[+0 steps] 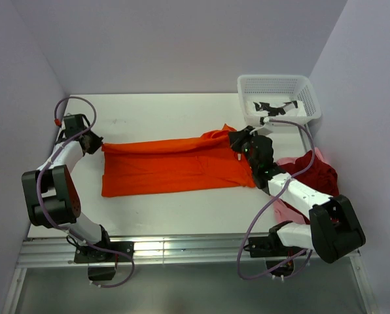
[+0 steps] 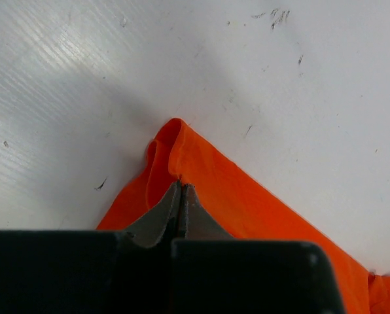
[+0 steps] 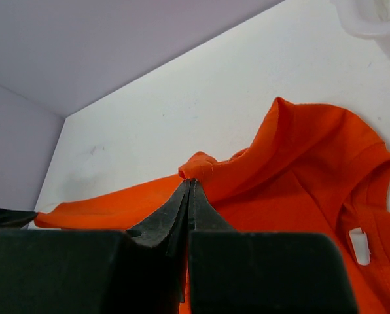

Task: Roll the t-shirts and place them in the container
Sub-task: Fold the tshirt

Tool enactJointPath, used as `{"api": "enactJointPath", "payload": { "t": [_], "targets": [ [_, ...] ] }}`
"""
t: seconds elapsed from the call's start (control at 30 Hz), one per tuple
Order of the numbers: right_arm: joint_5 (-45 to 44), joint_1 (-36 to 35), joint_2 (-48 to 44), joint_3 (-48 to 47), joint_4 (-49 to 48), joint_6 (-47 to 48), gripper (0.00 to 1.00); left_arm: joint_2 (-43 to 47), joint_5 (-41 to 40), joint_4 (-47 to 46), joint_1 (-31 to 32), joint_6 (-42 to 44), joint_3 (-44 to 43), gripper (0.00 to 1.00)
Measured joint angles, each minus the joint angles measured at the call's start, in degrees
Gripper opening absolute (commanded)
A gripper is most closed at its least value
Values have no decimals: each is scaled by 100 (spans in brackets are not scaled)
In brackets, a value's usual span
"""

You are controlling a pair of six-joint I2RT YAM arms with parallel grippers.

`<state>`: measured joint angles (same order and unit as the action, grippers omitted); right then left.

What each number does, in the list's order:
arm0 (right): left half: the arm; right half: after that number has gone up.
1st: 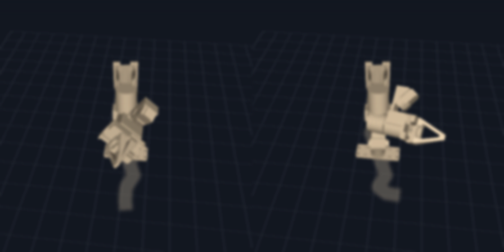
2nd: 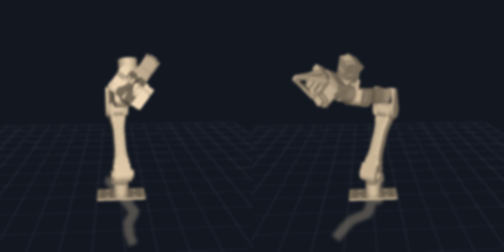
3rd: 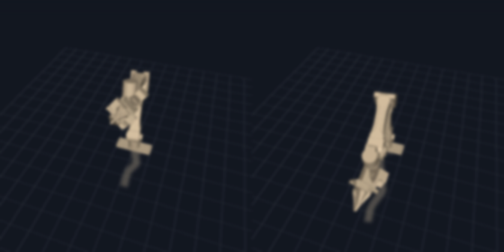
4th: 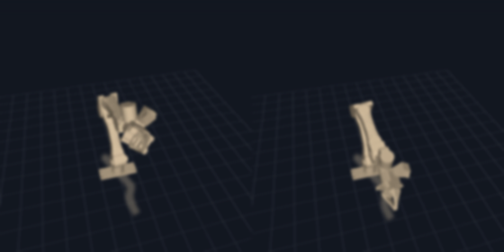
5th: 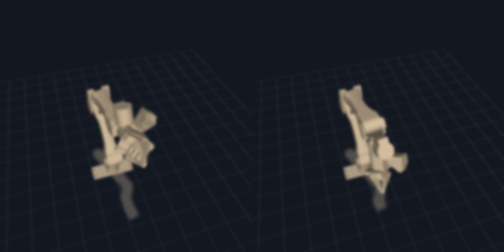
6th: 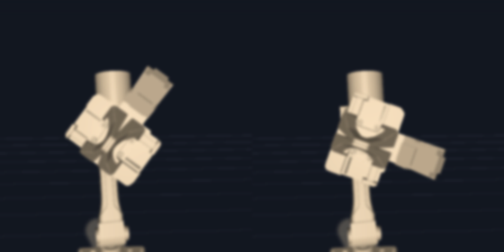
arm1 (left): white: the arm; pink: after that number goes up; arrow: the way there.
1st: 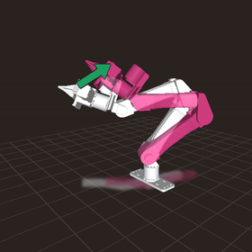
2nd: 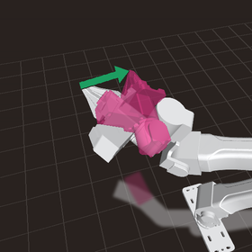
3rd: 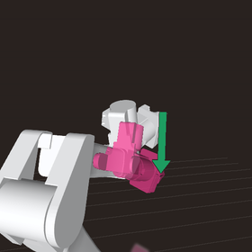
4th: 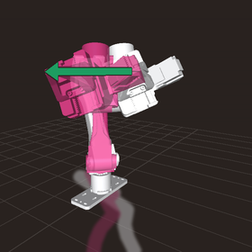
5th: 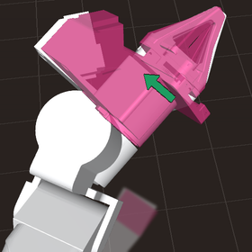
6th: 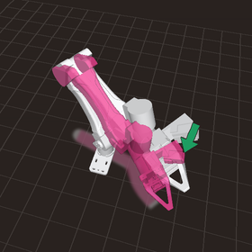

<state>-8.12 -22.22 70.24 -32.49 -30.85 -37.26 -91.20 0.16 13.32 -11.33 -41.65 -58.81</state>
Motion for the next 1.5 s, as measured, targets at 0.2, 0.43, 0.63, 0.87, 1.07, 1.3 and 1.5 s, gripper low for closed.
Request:
{"api": "enactJointPath", "payload": {
  "t": [0.2,0.43,0.63,0.87,1.07,1.3,1.5],
  "targets": [
    [-57,-153,-127,308,33,-46,0,129,0,-57,0,-63,407,0],
    [-330,-485,-199,885,-2,-321,0,415,-2,-175,-7,-131,1043,0],
    [-693,-811,-273,1456,111,-636,9,435,-2,-275,-127,-127,1224,6],
    [-970,-1248,-522,1613,348,-787,45,409,2,-404,-243,-138,1349,28],
    [-1300,-1279,-1060,1672,817,-761,71,411,0,-409,-313,-162,1349,47],
    [-931,-525,-343,450,1425,-369,68,378,7,-352,-321,-219,1093,51],
    [-216,280,1093,-944,1596,-87,63,-74,136,-472,-321,-214,560,51]
  ]
}}
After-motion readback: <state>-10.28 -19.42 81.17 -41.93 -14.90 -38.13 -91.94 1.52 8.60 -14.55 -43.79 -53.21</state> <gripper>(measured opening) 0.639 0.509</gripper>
